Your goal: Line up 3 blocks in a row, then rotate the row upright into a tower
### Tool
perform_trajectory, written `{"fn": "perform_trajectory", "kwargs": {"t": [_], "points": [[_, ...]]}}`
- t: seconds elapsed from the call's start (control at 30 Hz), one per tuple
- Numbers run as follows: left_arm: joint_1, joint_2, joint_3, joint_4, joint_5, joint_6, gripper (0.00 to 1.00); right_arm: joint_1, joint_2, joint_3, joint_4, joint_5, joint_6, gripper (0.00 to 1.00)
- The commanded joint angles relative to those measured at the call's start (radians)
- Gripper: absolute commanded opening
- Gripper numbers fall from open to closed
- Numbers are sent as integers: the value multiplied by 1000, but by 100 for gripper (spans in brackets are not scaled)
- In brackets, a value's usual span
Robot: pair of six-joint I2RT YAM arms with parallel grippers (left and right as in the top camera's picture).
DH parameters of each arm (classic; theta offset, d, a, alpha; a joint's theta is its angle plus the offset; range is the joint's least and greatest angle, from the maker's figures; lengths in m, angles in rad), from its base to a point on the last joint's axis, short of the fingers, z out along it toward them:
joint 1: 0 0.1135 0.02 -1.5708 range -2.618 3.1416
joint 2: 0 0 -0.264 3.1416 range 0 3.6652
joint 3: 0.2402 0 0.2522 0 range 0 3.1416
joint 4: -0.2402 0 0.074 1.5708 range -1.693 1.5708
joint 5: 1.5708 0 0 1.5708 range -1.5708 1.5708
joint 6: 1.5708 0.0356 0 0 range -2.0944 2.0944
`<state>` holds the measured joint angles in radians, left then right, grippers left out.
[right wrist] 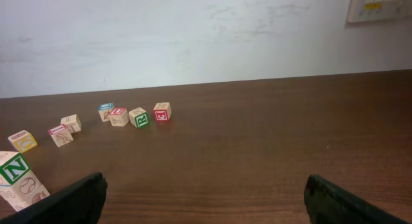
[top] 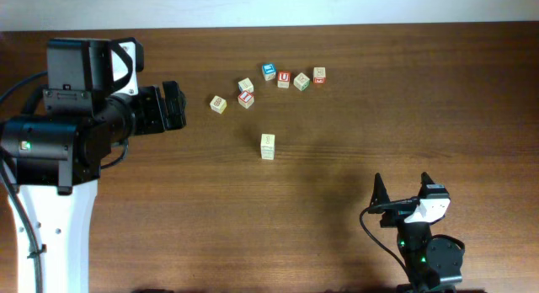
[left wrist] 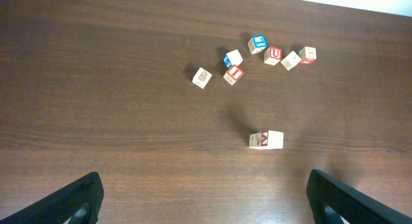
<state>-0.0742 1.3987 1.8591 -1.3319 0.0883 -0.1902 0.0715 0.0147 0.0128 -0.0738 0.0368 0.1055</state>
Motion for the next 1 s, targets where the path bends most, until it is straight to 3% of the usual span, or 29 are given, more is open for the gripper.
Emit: {"fn": "perform_trajectory", "kwargs": {"t": [0.0,0.07,0.13,0.17,0.23,0.47,0.63,0.7,0.8,0.97], "points": [[2,-6,6,2,-8,9,99,-6,-11,-7,-5,-6,7,98],[13,-27,-3,13,-89,18,99,-6,-11,-7,-5,-6,7,98],[27,-93,-97,137,-92,125,99,-6,-11,-7,-5,-6,7,98],[40,-169,-220,268,-87,188,99,-6,-11,-7,-5,-6,7,98],[93,-374,-556,560,-65,199,99,-6,-11,-7,-5,-6,7,98],[124,-1047,-1464,1218,-114,247,99,-6,-11,-7,-5,-6,7,98],[124,-1255,-1709,1275,-114,271,99,-6,-11,-7,-5,-6,7,98],[123,-1304,-1785,1304,-114,343,99,-6,-11,-7,-5,-6,7,98],[123,-1361,-1852,1292,-114,405,99,-6,-11,-7,-5,-6,7,98],[123,-1394,-1851,1249,-104,405,99,-6,-11,-7,-5,-6,7,98]]}}
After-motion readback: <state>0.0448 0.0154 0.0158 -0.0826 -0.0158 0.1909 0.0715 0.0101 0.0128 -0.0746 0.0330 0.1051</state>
